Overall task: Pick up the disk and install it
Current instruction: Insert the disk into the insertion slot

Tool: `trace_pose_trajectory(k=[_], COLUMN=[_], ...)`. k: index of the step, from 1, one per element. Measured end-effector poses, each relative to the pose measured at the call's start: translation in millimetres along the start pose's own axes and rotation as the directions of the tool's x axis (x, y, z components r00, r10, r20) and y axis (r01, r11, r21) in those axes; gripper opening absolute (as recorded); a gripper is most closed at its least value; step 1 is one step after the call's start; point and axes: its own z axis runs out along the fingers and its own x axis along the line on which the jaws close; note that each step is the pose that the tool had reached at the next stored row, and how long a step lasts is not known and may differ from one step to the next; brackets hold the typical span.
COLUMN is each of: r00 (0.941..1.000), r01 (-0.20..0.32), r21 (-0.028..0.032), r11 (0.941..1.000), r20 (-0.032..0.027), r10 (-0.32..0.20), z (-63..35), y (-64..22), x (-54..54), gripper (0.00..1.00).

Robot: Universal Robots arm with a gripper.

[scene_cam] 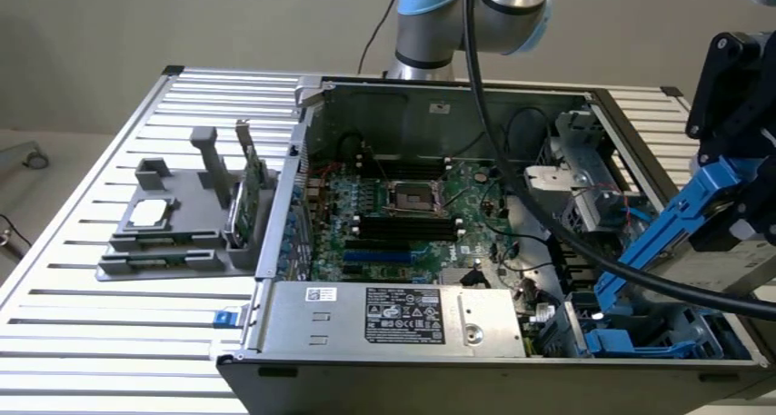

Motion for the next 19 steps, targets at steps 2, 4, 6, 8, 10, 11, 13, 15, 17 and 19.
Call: trace_pose_trajectory(k=[2,4,6,8,10,11,13,15,17,19], r00=[1.0000,1.0000,1.0000,1.0000,1.0000,1.0000,1.0000,1.0000,1.0000,1.0000], r01=[0.000,0.000,0.000,0.000,0.000,0.000,0.000,-0.001,0.000,-0.001], r21=[0.0000,0.0000,0.0000,0.0000,-0.0003,-0.0025,-0.0057,-0.0066,-0.0074,-0.0090], r11=[1.0000,1.0000,1.0000,1.0000,1.0000,1.0000,1.0000,1.0000,1.0000,1.0000], r20=[0.0001,0.0000,-0.0001,0.0000,0.0001,0.0002,0.0000,-0.0002,0.0000,0.0001], r10=[0.000,0.000,0.000,0.000,0.000,0.000,0.000,0.001,0.000,0.001], z=[3.6,7.2,11.0,14.6,18.3,19.1,19.0,19.1,20.0,21.2], y=[0.8,1.6,2.6,3.4,3.5,3.5,3.6,3.4,2.6,1.5], x=[-0.3,-0.9,-2.0,-3.0,-3.2,-3.1,-3.2,-3.2,-3.2,-3.3], gripper=[0.33,0.33,0.33,0.33,0.33,0.33,0.33,0.33,0.33,0.33])
